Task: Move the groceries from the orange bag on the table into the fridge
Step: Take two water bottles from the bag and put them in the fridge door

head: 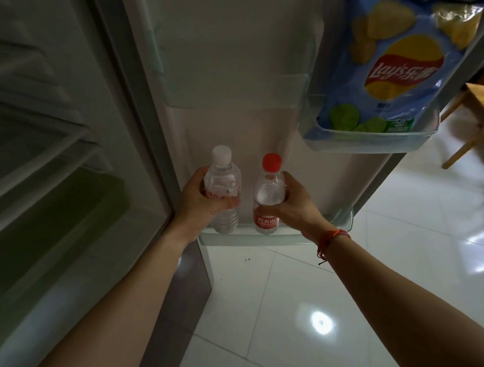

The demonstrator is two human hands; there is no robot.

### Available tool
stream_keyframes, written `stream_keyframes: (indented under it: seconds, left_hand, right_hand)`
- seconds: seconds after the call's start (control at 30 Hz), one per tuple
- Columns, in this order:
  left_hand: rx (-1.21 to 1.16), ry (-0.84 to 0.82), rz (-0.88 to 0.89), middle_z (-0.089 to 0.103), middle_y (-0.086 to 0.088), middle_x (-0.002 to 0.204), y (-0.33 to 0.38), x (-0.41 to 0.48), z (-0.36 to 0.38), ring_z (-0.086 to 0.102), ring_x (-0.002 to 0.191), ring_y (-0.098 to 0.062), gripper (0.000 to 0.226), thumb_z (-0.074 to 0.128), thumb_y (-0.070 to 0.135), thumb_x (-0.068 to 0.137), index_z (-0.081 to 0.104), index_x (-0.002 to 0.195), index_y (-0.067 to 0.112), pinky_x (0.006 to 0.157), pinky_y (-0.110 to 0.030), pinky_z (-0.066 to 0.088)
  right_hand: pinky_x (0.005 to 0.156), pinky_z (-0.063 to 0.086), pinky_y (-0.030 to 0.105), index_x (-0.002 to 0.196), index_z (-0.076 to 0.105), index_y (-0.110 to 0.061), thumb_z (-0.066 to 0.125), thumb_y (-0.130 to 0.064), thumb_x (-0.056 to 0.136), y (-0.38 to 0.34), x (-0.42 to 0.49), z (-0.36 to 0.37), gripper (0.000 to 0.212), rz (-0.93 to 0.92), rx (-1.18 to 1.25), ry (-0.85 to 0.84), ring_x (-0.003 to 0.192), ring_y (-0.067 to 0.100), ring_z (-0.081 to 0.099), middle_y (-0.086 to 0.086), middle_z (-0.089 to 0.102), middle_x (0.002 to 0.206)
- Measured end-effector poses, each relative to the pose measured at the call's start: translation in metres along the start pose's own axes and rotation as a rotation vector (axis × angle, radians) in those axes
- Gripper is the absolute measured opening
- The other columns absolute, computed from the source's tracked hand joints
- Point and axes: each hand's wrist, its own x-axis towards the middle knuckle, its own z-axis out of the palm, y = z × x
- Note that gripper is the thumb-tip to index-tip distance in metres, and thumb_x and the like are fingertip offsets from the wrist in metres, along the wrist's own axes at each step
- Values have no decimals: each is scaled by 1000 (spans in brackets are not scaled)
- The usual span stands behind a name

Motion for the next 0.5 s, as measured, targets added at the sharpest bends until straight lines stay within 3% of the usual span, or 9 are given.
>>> stream_keyframes:
  seconds: [0.1, 0.2, 0.37, 0.5]
  left_hand:
    - [1, -22, -27, 72, 5, 105, -11, 7, 10, 69, 95, -7, 67, 89, 5, 63, 59, 120, 23, 79, -25, 55]
    - [18, -65, -36, 71, 2, 110, -18, 15, 21, 69, 102, -14, 71, 91, 10, 61, 58, 123, 23, 87, -34, 55]
    - [4, -75, -49, 72, 9, 98, -25, 17, 49, 69, 90, -3, 62, 87, -2, 62, 61, 111, 27, 71, -16, 52]
    - [12, -91, -64, 69, 10, 99, -31, 19, 76, 66, 81, 6, 67, 86, -8, 60, 58, 114, 22, 66, -9, 49]
  right_hand:
    - [89, 53, 33, 131, 53, -26, 92, -19, 67, 13, 3, -6, 75, 13, -13, 5, 108, 20, 66, -4, 67, 117]
    - [93, 55, 36, 129, 54, -26, 92, -20, 67, 25, 3, -15, 74, 29, -23, 12, 106, 17, 67, -4, 69, 115]
    - [91, 55, 34, 129, 54, -28, 92, -27, 63, 44, 1, -37, 76, 63, -52, 57, 105, 17, 68, -7, 70, 114]
    - [97, 56, 43, 129, 56, -29, 88, -44, 43, 57, -1, -55, 93, 97, -22, 110, 106, 18, 68, -7, 70, 115]
